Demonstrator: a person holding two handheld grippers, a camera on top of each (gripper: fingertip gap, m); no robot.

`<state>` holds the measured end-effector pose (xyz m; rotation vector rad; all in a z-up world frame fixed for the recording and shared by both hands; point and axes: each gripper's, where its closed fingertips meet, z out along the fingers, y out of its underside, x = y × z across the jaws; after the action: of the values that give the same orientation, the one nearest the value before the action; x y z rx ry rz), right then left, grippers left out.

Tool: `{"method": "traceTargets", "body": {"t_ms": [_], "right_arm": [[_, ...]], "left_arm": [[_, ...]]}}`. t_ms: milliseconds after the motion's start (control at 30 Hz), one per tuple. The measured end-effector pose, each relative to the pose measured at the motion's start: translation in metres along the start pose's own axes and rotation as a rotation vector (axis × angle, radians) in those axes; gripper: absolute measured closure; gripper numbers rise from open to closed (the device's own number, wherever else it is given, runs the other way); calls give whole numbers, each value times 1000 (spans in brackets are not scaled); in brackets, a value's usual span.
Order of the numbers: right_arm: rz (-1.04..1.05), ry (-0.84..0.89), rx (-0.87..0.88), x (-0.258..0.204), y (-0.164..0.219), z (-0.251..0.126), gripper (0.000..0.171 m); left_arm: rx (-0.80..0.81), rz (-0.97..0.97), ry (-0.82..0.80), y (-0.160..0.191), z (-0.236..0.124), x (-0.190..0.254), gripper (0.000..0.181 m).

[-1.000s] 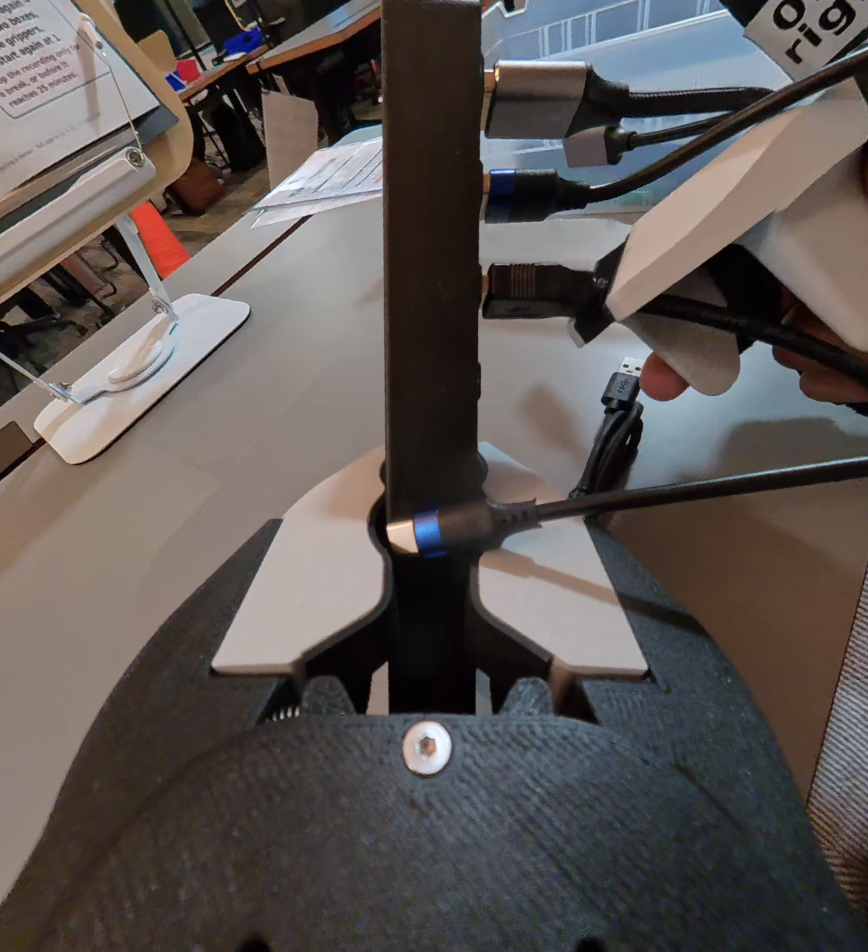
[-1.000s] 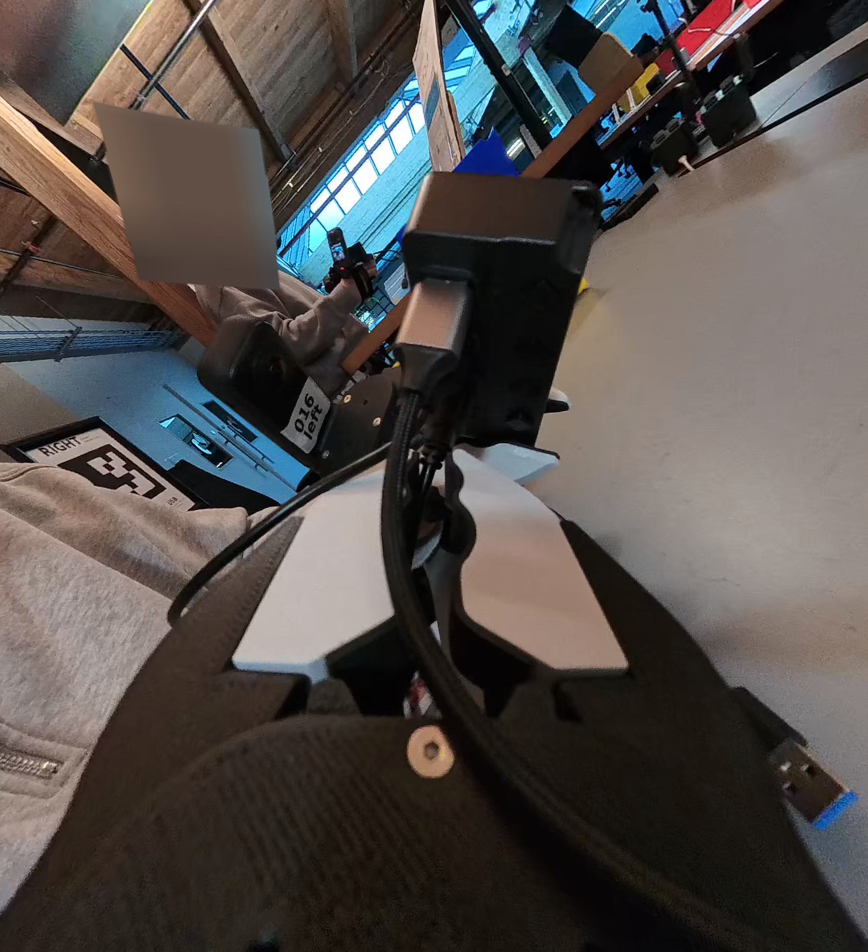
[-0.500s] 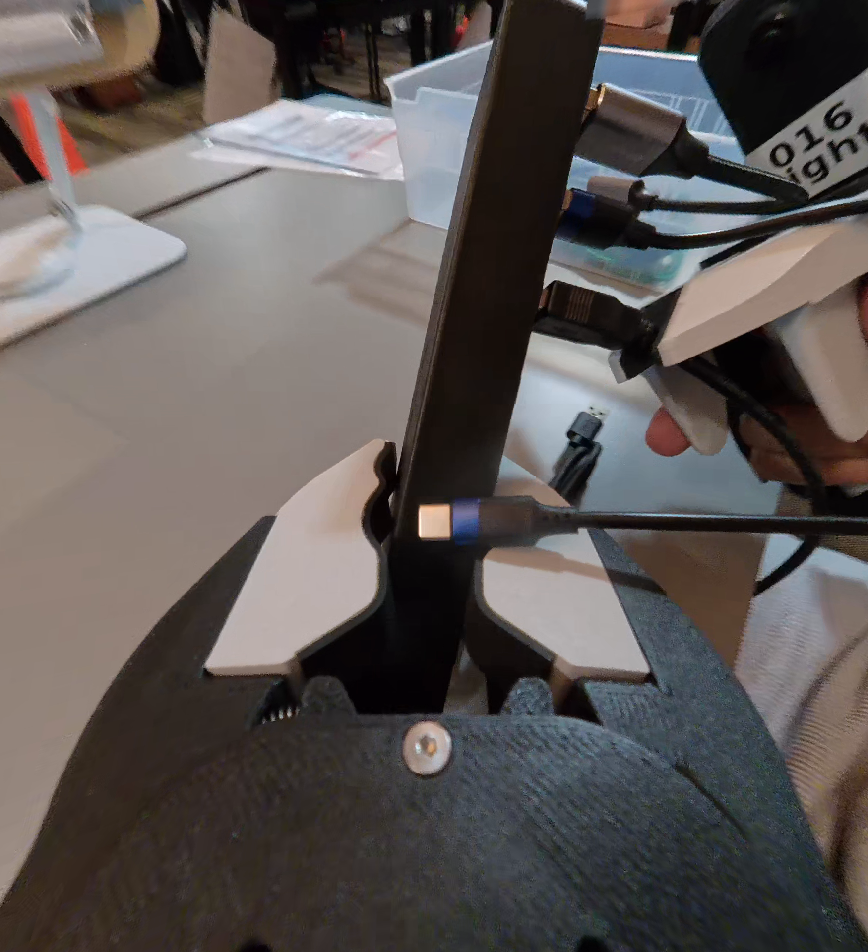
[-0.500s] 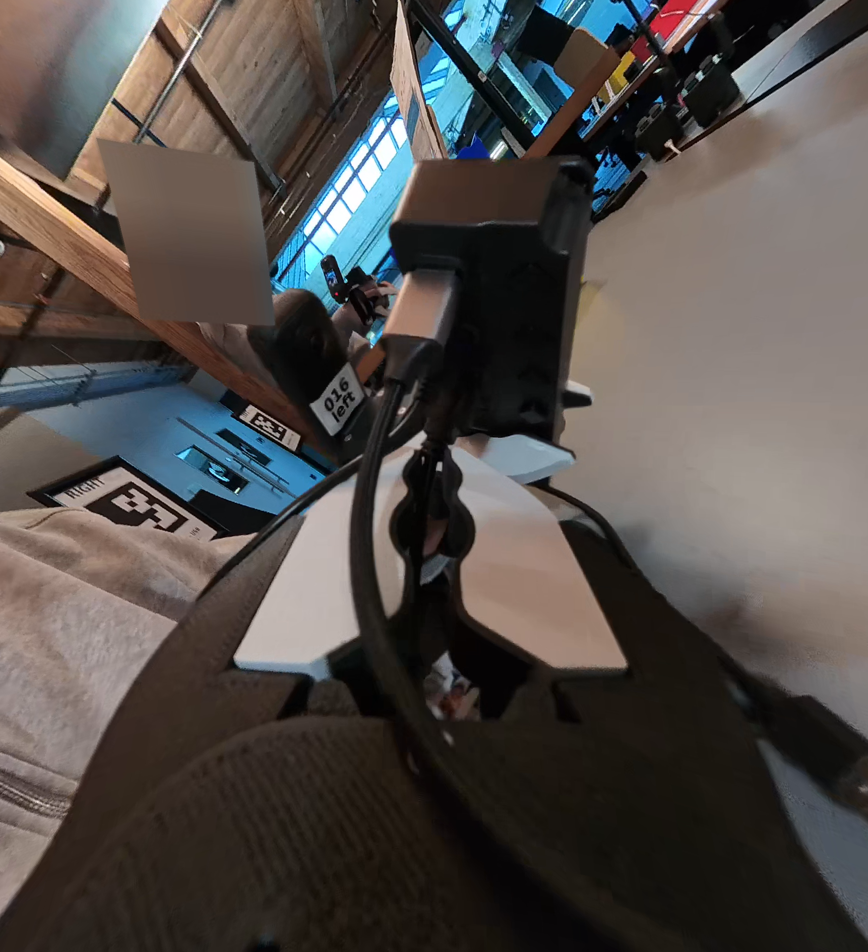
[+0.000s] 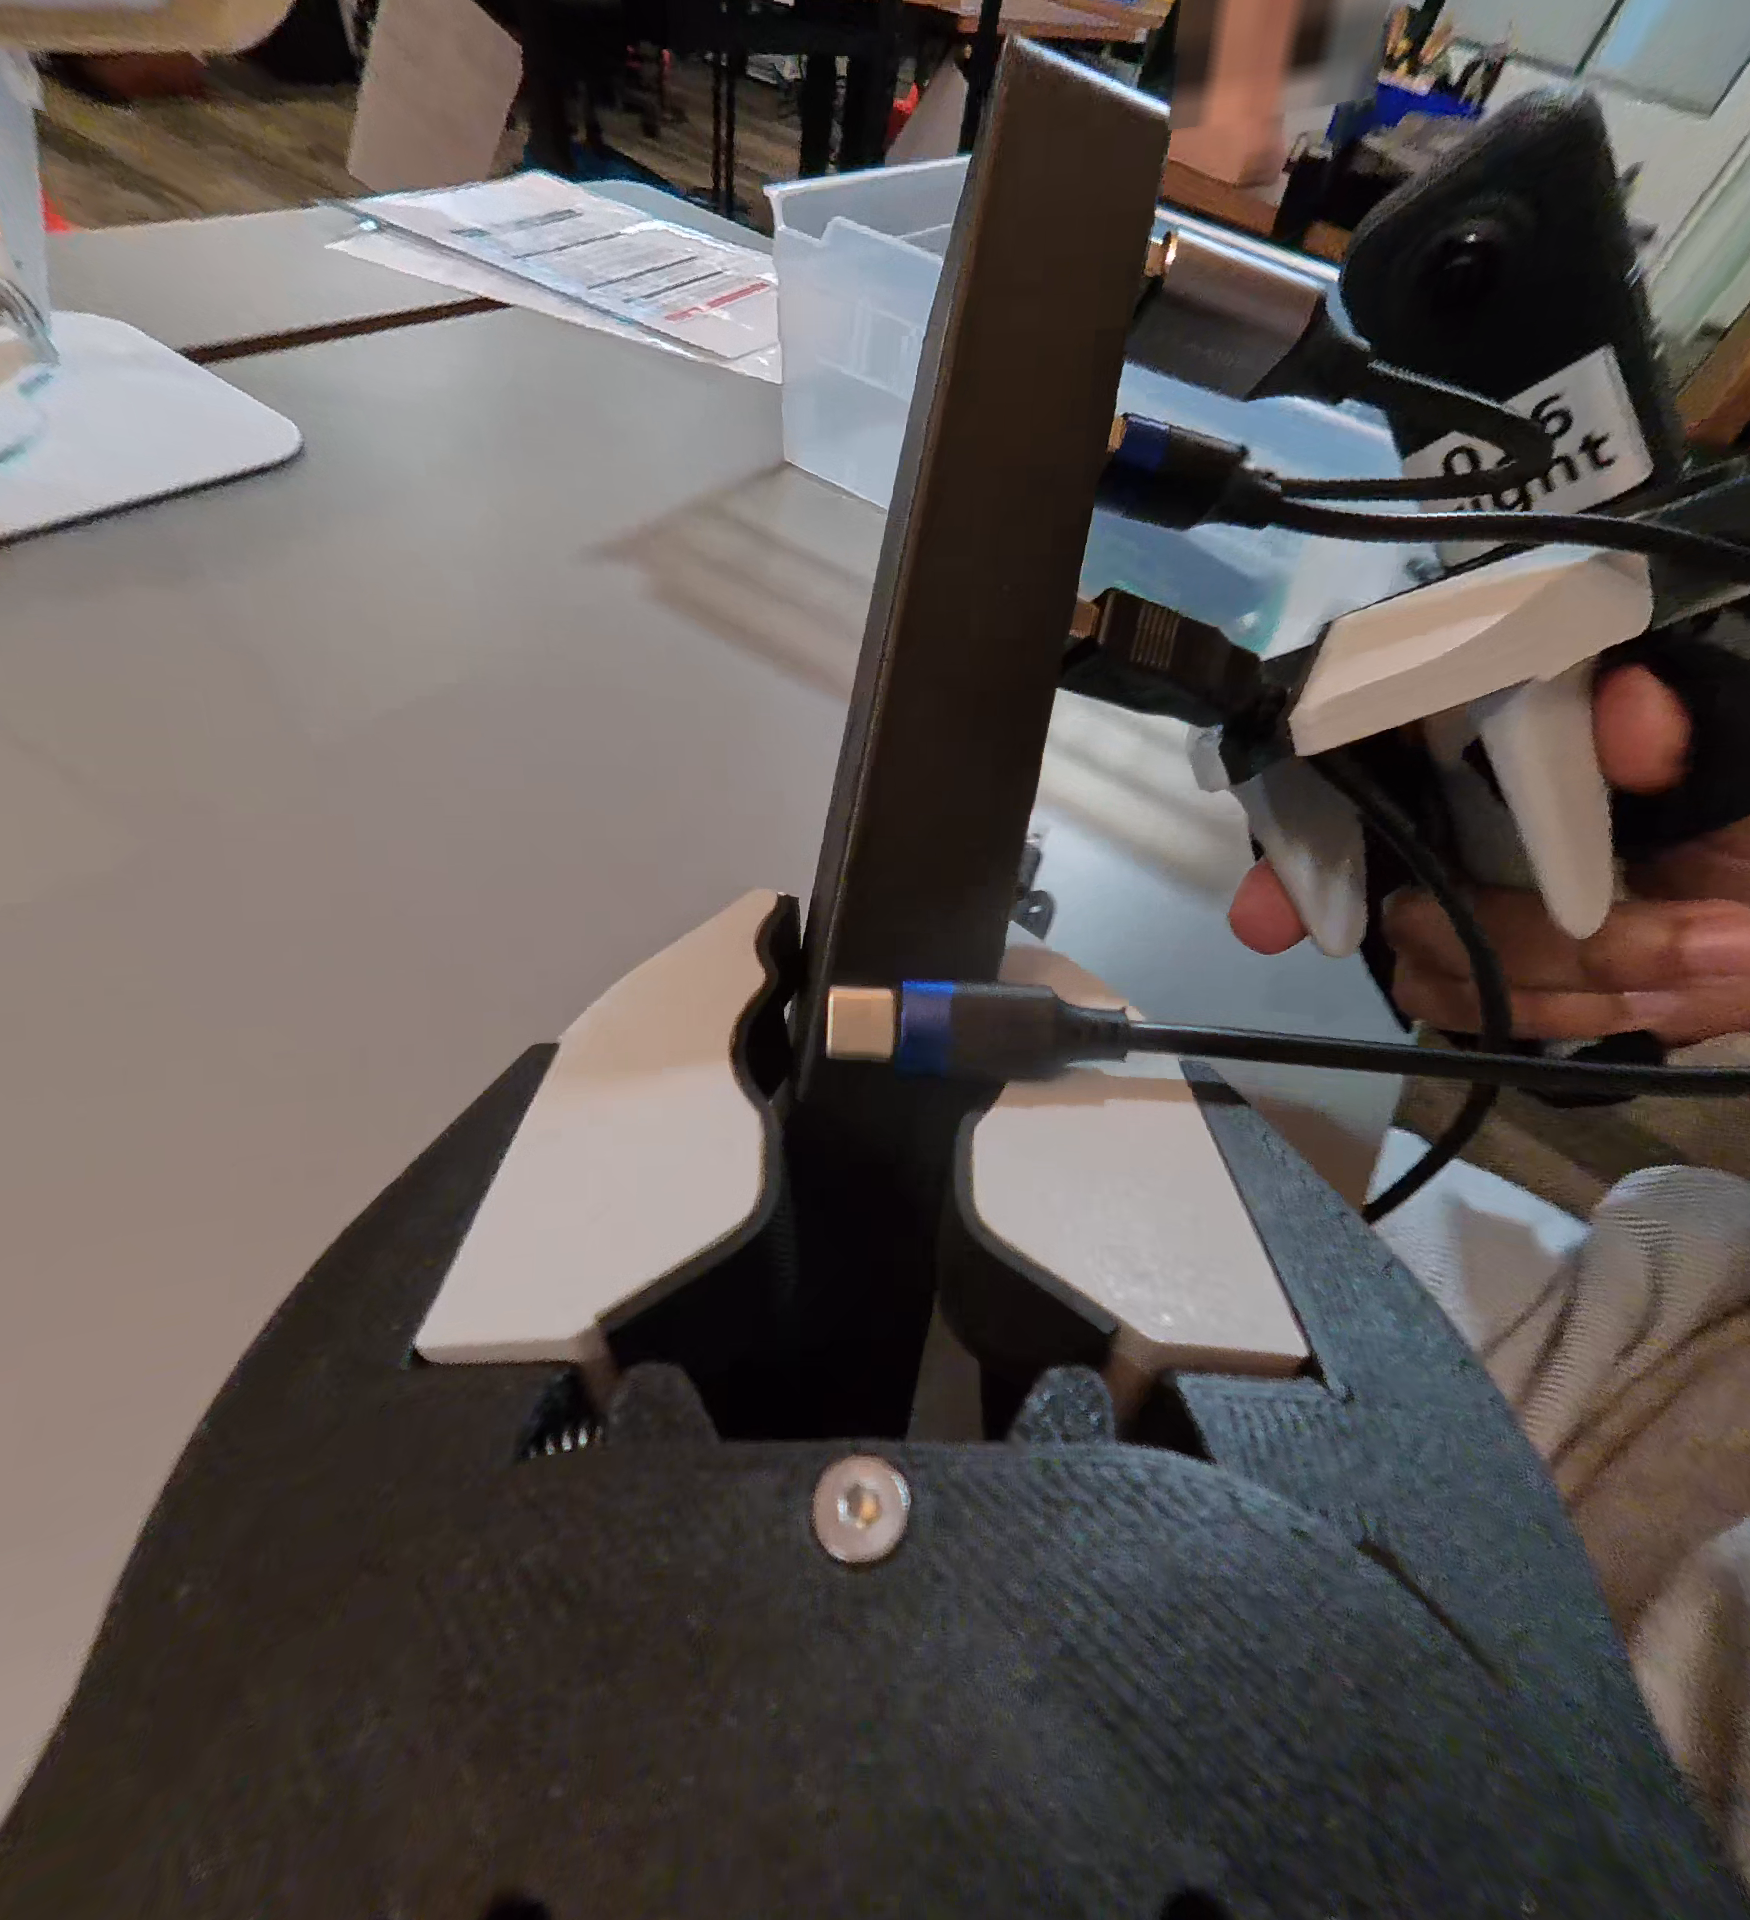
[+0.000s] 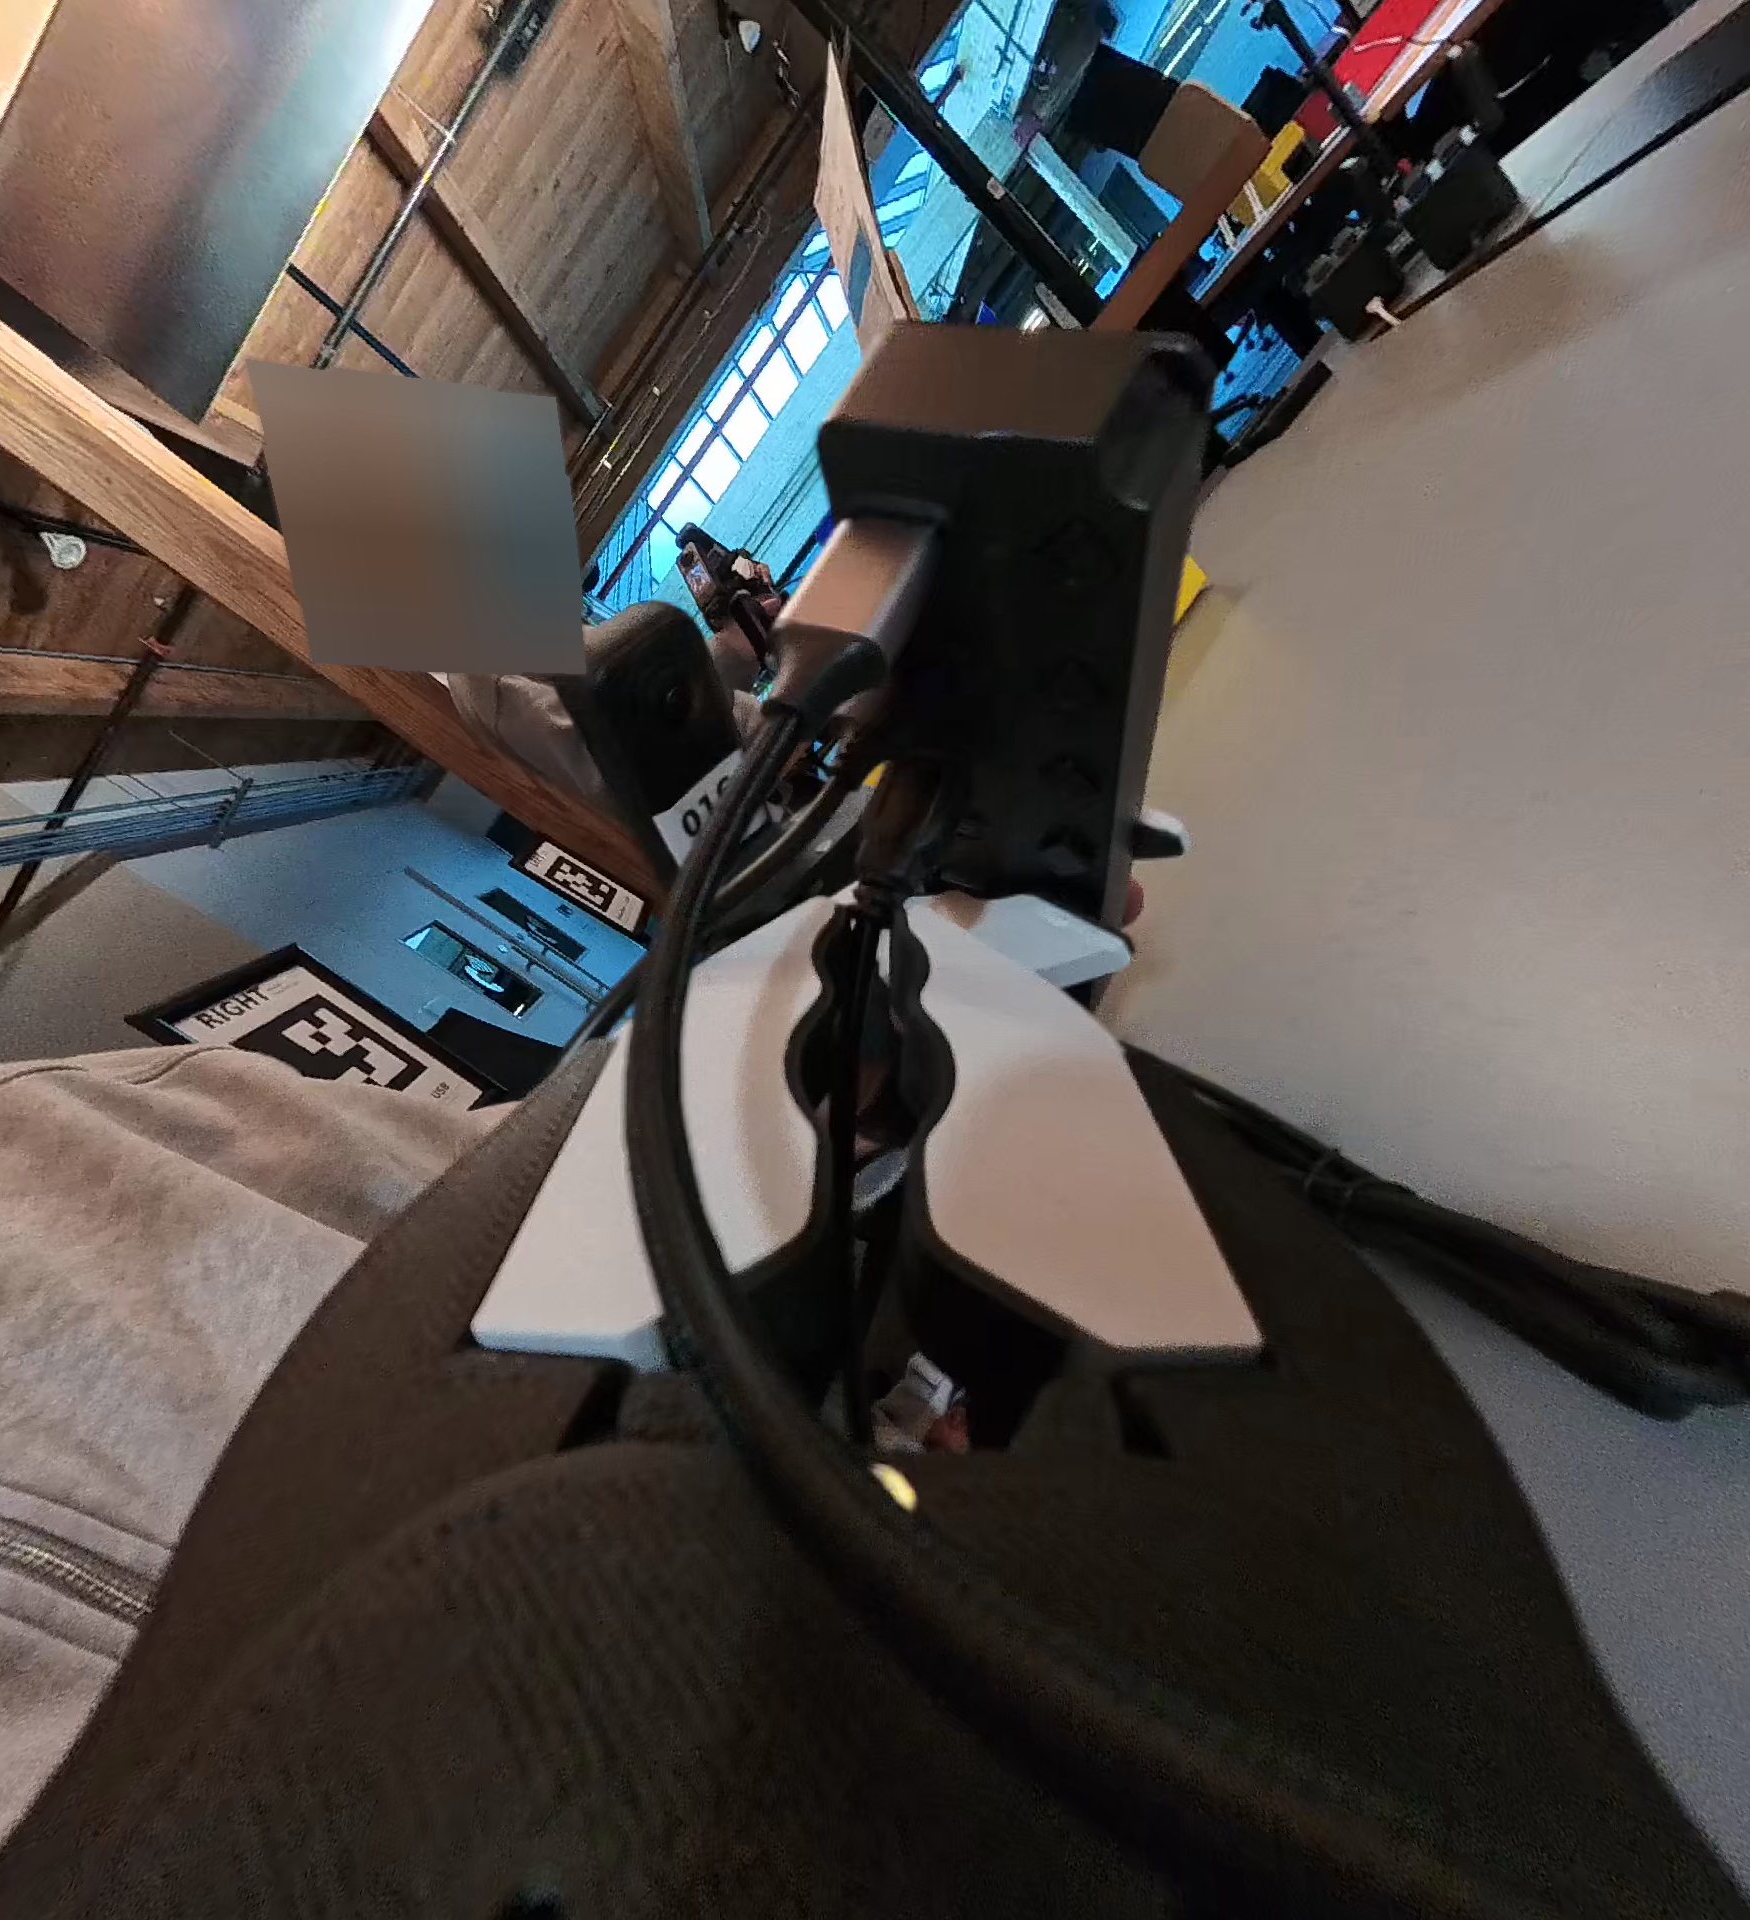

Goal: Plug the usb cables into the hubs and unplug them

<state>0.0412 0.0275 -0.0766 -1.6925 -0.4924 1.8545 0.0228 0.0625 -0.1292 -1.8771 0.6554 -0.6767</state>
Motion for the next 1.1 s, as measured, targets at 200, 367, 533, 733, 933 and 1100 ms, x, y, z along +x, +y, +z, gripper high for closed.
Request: {"method": "traceTargets", "body": {"t_ms": [200,367,533,733,933,1100], "right_arm": [[-112,84,-29,1,1,0,163],[-24,23,-13,-2,0,-1,163],[-6,-11,-18,-4,0,-2,163],[97,-168,41,-15,-6,-3,163],[-48,-17,-10,-7,-2,-2,166],[-125,-79,-37,-32,10,-3,167]], "left_arm": [[-7,-20,29,3,2,1,152],[-7,-36,36,2,0,3,154],[0,-51,48,1,0,4,154],[34,-61,52,-9,-3,8,155],[11,-70,12,-4,-2,1,154],[187,-390,-132,-17,-48,-93,155]]}}
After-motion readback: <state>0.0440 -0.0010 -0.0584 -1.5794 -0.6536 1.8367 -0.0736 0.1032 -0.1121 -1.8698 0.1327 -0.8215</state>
